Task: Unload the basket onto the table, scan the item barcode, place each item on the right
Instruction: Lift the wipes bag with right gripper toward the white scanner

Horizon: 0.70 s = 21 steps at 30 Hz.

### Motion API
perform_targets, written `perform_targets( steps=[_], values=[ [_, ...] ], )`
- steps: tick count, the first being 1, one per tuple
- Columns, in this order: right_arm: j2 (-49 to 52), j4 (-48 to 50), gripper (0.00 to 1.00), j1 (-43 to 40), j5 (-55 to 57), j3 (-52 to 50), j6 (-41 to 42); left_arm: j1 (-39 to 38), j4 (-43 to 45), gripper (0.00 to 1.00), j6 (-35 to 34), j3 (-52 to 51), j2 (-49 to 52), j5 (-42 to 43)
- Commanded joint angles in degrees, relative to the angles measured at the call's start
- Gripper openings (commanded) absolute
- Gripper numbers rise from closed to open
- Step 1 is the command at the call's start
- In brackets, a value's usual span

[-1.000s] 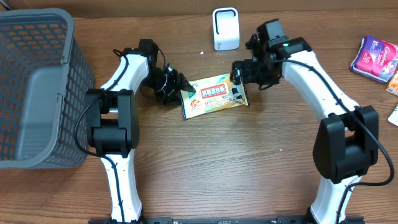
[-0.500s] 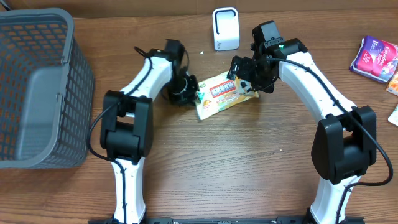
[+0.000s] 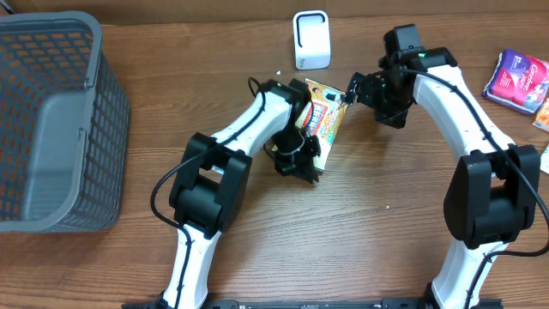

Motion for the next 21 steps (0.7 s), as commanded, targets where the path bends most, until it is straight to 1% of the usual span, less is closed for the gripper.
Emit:
perform_targets(
  steps=[1,2,3,5,6,8,9,10,15,21],
  values=[
    [-0.5,2.1,1.0,0.4,-0.2,0.7,-0.2,3.4,-4.2,0.04,0.9,9.2,-0.9,-10.0],
    [-0.5,3.0,1.0,0.6,-0.2,0.7,-0.2,4.5,-6.1,0.06,0.9,12.4,-0.9,-13.3],
    [-0.5,3.9,1.0,0.8,-0.2,0.7,0.6,5.9,-7.7,0.18,0.6,15.7,-0.9,-16.3],
    [-0.5,6.1,1.0,1.5,-0.1,0.7,3.2,8.5,-9.0,0.63,0.5,19.4,-0.9,-19.2],
    [-0.5,7.6,0.99,2.0,-0.1,0.7,3.7,10.1,-9.2,0.75,0.5,20.7,-0.9,-20.0],
    [-0.5,9.8,0.99,2.9,1.1,0.7,5.1,12.1,-8.7,0.82,0.5,20.9,-0.9,-20.0],
    [-0.5,11.5,0.97,3.9,3.2,0.7,7.1,13.4,-8.3,0.99,0.1,20.8,-0.9,-21.2],
    [-0.3,13.0,0.96,5.5,7.1,0.7,10.1,14.8,-8.5,1.0,-2.3,20.8,-0.9,-24.7],
    [2.8,15.5,0.95,10.9,15.0,0.7,16.4,16.6,-8.8,1.0,-9.0,20.8,-0.9,-33.2],
    [7.9,18.8,0.95,16.4,16.9,0.7,17.0,16.4,-9.1,1.0,-9.8,20.7,-0.9,-35.0]
  ],
)
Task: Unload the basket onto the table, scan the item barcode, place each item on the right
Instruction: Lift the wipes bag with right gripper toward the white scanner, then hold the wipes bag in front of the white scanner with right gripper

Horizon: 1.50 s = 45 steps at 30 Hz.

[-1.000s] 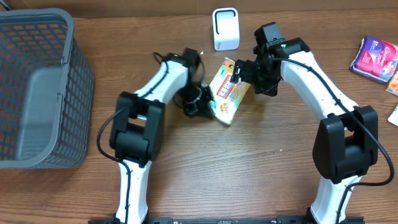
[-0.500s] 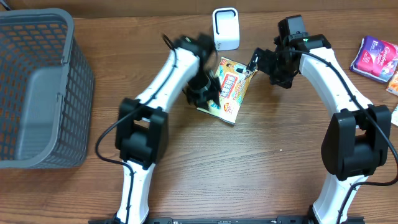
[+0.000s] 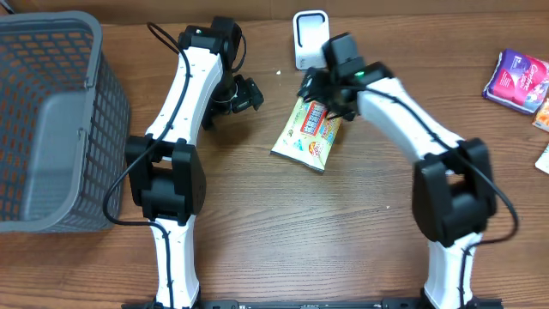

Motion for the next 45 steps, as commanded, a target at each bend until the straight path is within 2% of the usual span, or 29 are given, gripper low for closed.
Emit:
perform_targets(
  steps=[1,5,13,18,20,22,25,27,32,38,39,41,42,45],
  values=[
    [3.1,0.5,0.95,2.8,5.0,0.7,2.8,-0.3,-0.3,1.0,-2.0,0.6,-0.8,-3.3],
    [4.5,-0.8,0.96,4.7,11.4,0.7,6.0,-0.3,-0.7,1.0,-2.0,0.6,-0.8,-3.3],
    [7.8,-4.7,0.95,5.3,11.4,0.7,6.2,-0.3,-0.9,1.0,-2.0,0.6,-0.8,-3.3],
    [8.2,-6.4,0.88,5.3,12.9,0.7,5.9,-0.4,-0.9,1.0,-2.0,0.6,-0.8,-3.3],
    [8.2,-6.8,0.8,5.2,13.0,0.7,5.9,-0.4,-0.9,1.0,-2.0,0.6,-0.8,-3.3],
    [8.2,-7.3,0.63,5.2,13.0,1.0,5.9,-0.4,-1.3,1.0,-2.0,0.6,-0.8,-3.3],
    [8.2,-9.1,0.46,4.7,13.0,2.2,5.7,-0.4,-1.3,1.0,-1.9,0.6,-0.8,-3.3],
    [8.2,-10.5,0.32,4.0,12.3,3.7,3.1,-0.4,-1.3,1.0,-1.8,0.6,-0.8,-3.3],
    [8.2,-15.0,0.04,3.0,11.6,7.6,-4.0,-0.4,-1.0,1.0,-1.8,0.6,-0.8,-3.3],
    [8.2,-16.5,0.04,1.4,8.3,8.4,-8.2,-0.4,-1.1,1.0,-1.8,0.6,-0.8,-3.3],
    [8.2,-16.5,0.13,1.2,8.0,8.4,-9.0,-0.4,-1.1,1.0,-1.8,0.6,-0.8,-3.3],
    [8.2,-16.5,0.85,1.0,7.5,8.4,-9.3,-0.4,-1.0,1.0,-1.8,0.6,-0.8,-3.3],
    [8.2,-16.4,1.0,1.0,7.1,8.4,-9.3,-0.4,-1.0,1.0,-1.8,0.6,-0.8,-3.3],
    [8.3,-15.1,1.0,1.1,6.1,8.3,-9.1,-0.4,-0.6,1.0,-1.8,0.6,-0.8,-3.3]
  ],
)
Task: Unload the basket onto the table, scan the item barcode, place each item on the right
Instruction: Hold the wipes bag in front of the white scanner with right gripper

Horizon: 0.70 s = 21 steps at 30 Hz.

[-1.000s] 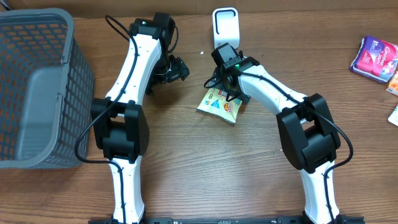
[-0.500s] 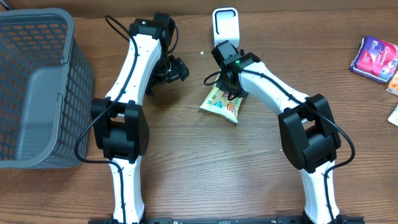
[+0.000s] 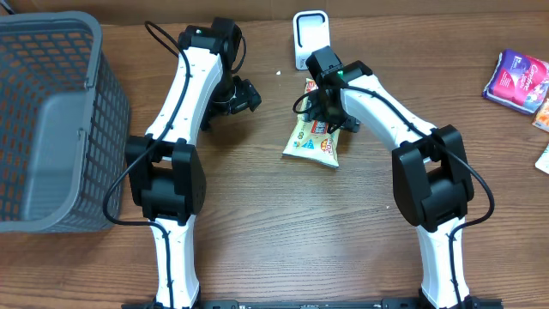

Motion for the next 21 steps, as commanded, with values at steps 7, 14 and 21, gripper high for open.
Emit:
perform_targets(
  steps=[7,14,21],
  values=[
    [1.7,5.9,1.0,0.8,-1.8,-2.9,2.5,-0.4,0.5,1.0,-0.6,0.6,-0.8,-1.2],
    [3.2,6.0,0.8,0.9,-4.9,-3.0,2.5,-0.4,0.9,1.0,-0.6,0.6,-0.8,-1.2],
    [3.1,4.3,0.04,0.5,-5.3,-1.6,2.4,-0.4,0.4,1.0,-0.5,0.6,-0.8,-1.2]
  ],
)
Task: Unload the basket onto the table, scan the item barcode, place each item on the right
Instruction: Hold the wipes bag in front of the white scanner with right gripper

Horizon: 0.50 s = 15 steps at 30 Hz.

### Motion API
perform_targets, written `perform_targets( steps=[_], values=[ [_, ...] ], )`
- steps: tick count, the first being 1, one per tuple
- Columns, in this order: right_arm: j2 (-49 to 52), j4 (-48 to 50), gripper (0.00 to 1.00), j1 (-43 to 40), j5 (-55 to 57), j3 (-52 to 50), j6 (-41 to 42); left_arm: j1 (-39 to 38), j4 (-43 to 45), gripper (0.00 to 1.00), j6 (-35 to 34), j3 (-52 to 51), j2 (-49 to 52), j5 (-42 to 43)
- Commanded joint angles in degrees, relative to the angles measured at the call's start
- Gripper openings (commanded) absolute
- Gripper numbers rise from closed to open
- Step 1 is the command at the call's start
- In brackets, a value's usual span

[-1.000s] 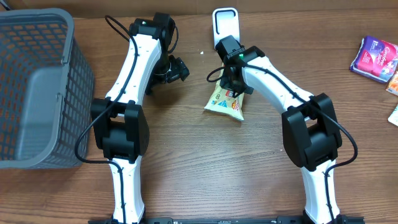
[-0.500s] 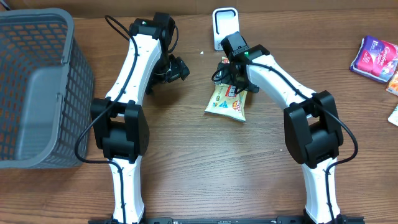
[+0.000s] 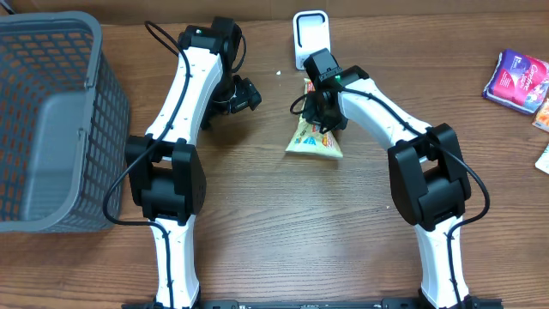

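Observation:
A yellow-and-orange snack packet [image 3: 315,139] lies just in front of the white barcode scanner [image 3: 310,39], its printed face up. My right gripper [image 3: 317,110] is shut on the packet's far end, below the scanner. The near end of the packet appears to rest on the wooden table. My left gripper [image 3: 250,94] is off to the left of the packet, well apart from it, open with nothing between its fingers.
A big grey mesh basket [image 3: 51,129] fills the left side of the table. A purple packet [image 3: 515,77] and other small packets [image 3: 544,113] lie along the right edge.
My right gripper has shifted the packet slightly, so that it now stands more squarely in front of the scanner. The left arm has not moved.
At first both grippers were at the packet, mid-table, the left on its near end and the right on its far end. Then the left was off the packet, away at the upper left, while the right held it under the scanner, where it has since turned a little.

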Motion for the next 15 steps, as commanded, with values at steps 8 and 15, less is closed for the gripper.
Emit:
perform_targets(
  steps=[8,15],
  values=[
    [2.0,-13.7,0.04,-2.1,0.2,10.5,-4.9,-0.4,-0.1,1.0,-0.6,0.6,-0.8,-1.2],
    [2.0,-21.4,0.04,-4.4,0.2,25.9,-14.8,-0.4,1.4,1.0,-0.6,0.6,-0.8,-1.2]
  ],
)
